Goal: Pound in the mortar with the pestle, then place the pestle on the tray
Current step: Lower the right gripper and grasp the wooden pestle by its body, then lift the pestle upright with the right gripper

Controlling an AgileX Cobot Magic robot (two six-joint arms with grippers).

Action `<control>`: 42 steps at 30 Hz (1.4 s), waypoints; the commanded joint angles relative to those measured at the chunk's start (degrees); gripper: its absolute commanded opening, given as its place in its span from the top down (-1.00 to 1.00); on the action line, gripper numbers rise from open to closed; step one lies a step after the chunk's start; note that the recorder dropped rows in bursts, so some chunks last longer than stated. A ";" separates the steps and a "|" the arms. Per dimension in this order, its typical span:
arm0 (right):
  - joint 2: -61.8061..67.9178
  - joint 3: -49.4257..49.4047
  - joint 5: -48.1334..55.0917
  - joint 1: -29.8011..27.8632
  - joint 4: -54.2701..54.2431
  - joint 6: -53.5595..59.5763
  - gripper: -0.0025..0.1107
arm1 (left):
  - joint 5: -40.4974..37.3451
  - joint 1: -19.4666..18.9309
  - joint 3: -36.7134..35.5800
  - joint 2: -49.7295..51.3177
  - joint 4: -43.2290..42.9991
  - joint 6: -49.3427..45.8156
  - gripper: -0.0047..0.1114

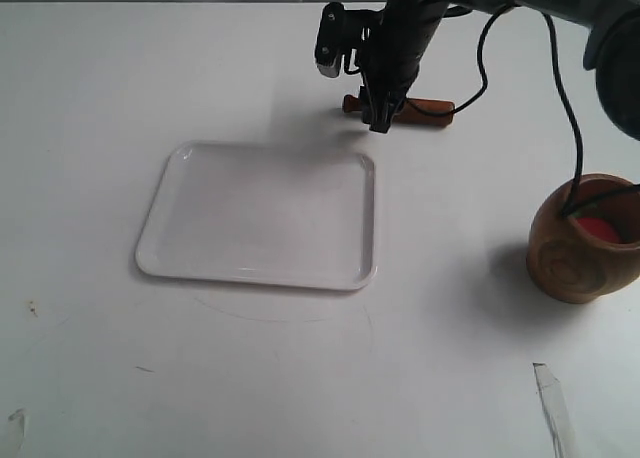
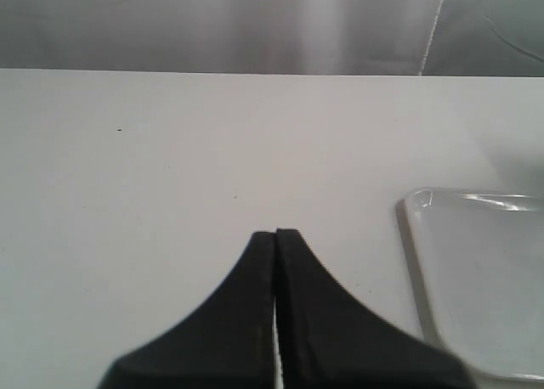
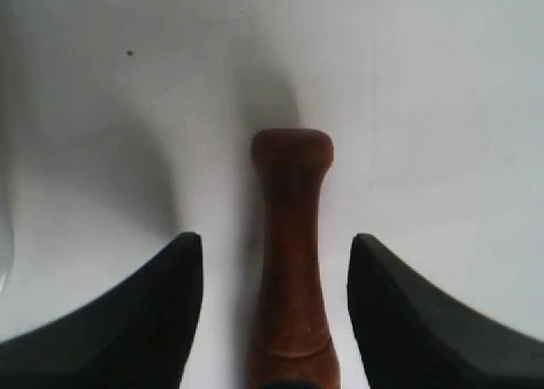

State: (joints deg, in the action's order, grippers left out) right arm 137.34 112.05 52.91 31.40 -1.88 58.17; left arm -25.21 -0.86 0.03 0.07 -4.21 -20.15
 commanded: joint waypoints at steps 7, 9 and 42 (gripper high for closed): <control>1.65 2.05 1.18 0.10 0.28 -0.70 0.46 | 0.17 0.44 -0.03 -0.07 0.42 0.47 0.92; 2.26 2.05 0.72 0.10 1.88 -1.54 0.58 | 0.17 0.44 -0.03 -0.07 0.42 0.47 0.92; -56.74 -72.22 -95.22 -19.04 24.69 -75.81 0.96 | 0.17 0.44 -0.03 -0.07 0.42 0.47 0.92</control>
State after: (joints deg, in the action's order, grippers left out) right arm 84.49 47.75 -29.97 14.36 18.33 -6.97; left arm -25.21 -0.86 0.03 0.07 -4.21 -20.15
